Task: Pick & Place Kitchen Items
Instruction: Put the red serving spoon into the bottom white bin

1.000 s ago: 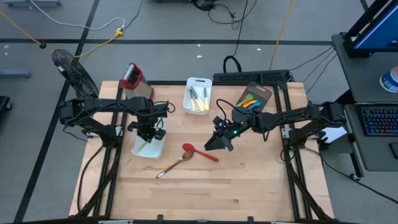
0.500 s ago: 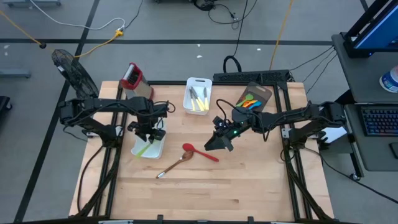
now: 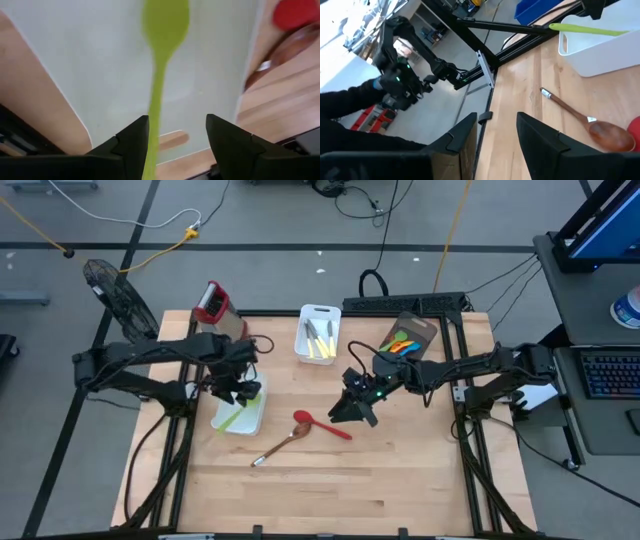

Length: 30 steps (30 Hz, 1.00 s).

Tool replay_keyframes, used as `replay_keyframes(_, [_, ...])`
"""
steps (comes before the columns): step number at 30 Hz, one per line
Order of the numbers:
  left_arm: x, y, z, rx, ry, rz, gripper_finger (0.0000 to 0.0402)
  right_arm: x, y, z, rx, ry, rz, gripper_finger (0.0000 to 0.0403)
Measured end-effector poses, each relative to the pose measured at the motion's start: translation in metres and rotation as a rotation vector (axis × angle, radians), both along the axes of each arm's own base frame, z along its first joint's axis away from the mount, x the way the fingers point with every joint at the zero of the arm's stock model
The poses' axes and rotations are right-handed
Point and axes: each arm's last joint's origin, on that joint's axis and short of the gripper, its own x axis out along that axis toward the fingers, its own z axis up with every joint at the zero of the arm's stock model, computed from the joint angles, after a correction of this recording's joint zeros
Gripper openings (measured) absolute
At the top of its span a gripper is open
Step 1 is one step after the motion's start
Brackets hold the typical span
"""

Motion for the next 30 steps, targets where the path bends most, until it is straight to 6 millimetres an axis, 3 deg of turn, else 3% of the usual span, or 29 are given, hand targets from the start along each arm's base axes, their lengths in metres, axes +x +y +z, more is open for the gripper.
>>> replay_keyframes(8, [-0.027,-0.011,0.035,0.183,-0.196,0.115,0.0202,0.000,-0.003,0.000,-0.033,-0.023,-0.007,0.0130])
replay_keyframes(16, [-0.049,-0.022,0.077,0.459,-0.628,0.170,0.0196,0.000,-0.010,0.001,-0.035,-0.034,-0.032,0.0130])
replay_keyframes(23, [-0.066,-0.029,0.104,0.679,-0.928,0.080,0.0199,0.003,-0.014,0.006,-0.072,-0.092,-0.144,0.0130])
replay_keyframes(30, [-0.080,-0.032,0.111,0.885,-0.995,-0.030,0.0198,0.004,-0.010,0.005,-0.182,-0.131,-0.191,0.0130])
